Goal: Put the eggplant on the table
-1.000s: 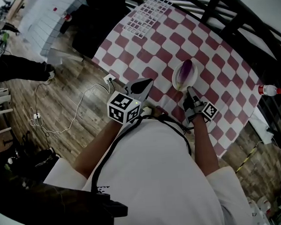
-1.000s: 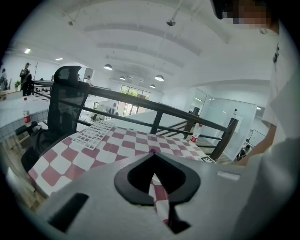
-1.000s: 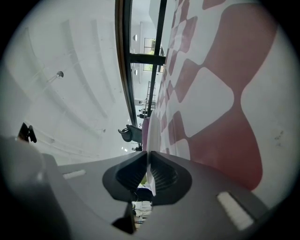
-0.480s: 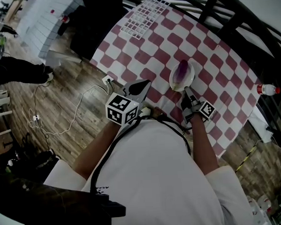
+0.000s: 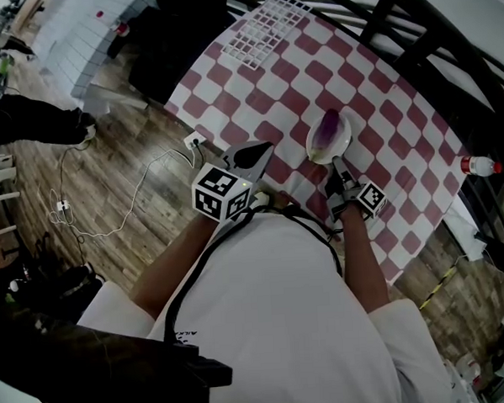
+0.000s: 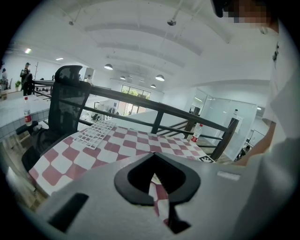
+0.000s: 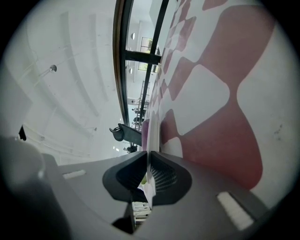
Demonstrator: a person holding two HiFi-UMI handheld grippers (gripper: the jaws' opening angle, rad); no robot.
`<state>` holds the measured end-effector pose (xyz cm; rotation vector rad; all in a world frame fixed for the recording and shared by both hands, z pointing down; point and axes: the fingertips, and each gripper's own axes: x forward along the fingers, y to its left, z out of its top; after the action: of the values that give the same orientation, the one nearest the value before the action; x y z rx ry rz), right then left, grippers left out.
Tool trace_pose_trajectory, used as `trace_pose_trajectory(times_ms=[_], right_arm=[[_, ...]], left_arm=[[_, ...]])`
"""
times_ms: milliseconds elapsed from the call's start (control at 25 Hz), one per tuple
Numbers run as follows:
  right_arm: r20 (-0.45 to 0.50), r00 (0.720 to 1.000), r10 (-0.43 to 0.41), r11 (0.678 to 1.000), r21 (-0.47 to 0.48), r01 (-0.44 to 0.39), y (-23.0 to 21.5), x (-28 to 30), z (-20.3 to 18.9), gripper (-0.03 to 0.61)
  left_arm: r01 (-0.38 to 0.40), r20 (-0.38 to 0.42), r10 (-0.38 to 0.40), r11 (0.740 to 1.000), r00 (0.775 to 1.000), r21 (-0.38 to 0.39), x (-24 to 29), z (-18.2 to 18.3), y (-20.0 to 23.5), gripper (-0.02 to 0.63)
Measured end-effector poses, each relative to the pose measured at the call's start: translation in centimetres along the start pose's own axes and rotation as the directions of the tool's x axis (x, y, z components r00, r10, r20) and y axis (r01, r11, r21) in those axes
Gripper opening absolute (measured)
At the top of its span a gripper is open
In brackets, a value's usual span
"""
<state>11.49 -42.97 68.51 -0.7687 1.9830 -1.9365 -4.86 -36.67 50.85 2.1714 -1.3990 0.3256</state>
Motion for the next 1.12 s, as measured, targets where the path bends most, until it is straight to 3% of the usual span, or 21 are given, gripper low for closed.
trace_pose_trajectory(times_ms=[520, 960, 1120], right_arm=[[0.027, 0.992, -0.121, 0.993, -0.008, 0.121, -1.6, -0.2, -0.2, 0.025], [0.086, 0.947, -0.309, 0.95, -0.02, 0.312, -2.8, -0.2, -0.1, 0.023], [0.097, 0.939, -0.329, 0.942, -0.028, 0.333, -2.7, 0.0, -0.4, 0.079]], left_arm=[[0.008, 0.018, -0.008, 1.0, 1.0, -0.007, -0.8, -0.2, 0.6, 0.005], [0.019, 0.03, -0.018, 1.0, 0.999, -0.019, -2.2, -0.6, 1.7, 0.005], [0.024, 0.031, -0.023, 0.999, 0.999, -0.021, -2.9, -0.9, 2.1, 0.005]])
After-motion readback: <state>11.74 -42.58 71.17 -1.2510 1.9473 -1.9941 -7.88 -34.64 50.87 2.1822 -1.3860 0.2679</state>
